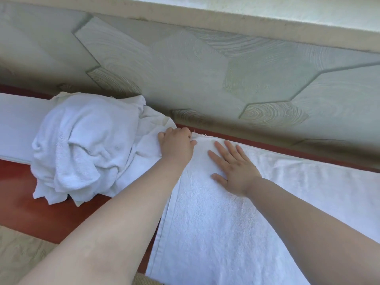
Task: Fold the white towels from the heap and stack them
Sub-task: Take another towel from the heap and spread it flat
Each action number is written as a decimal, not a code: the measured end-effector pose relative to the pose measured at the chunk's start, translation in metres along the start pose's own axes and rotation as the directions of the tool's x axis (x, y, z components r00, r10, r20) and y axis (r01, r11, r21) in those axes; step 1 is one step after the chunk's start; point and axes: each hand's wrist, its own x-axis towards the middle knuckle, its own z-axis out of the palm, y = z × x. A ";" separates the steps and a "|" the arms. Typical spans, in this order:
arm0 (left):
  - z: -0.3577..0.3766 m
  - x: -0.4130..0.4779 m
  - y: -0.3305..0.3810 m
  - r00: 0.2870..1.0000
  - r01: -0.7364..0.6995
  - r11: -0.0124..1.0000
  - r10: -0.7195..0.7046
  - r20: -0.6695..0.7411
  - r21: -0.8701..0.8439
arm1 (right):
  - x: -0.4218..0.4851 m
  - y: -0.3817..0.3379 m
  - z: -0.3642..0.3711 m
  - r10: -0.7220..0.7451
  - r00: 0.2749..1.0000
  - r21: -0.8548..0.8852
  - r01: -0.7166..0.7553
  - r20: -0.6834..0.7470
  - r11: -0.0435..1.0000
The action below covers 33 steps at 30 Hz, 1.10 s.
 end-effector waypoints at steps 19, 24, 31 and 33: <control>-0.030 0.043 0.006 0.894 -0.278 0.940 0.178 0.412 0.198 | -0.027 0.001 0.003 0.164 0.982 0.057 -0.160 -0.090 0.986; -0.031 0.042 -0.006 0.924 -0.307 0.944 0.266 0.276 0.119 | -0.042 -0.005 0.014 0.184 0.982 0.056 -0.182 -0.033 0.982; -0.008 0.043 -0.026 0.996 -0.003 0.984 0.019 0.091 -0.177 | -0.043 0.003 0.019 0.242 0.970 0.024 -0.241 -0.016 0.970; -0.007 0.043 -0.020 0.997 0.020 0.989 -0.009 0.071 -0.147 | -0.047 0.004 0.021 0.298 0.954 0.020 -0.298 -0.021 0.954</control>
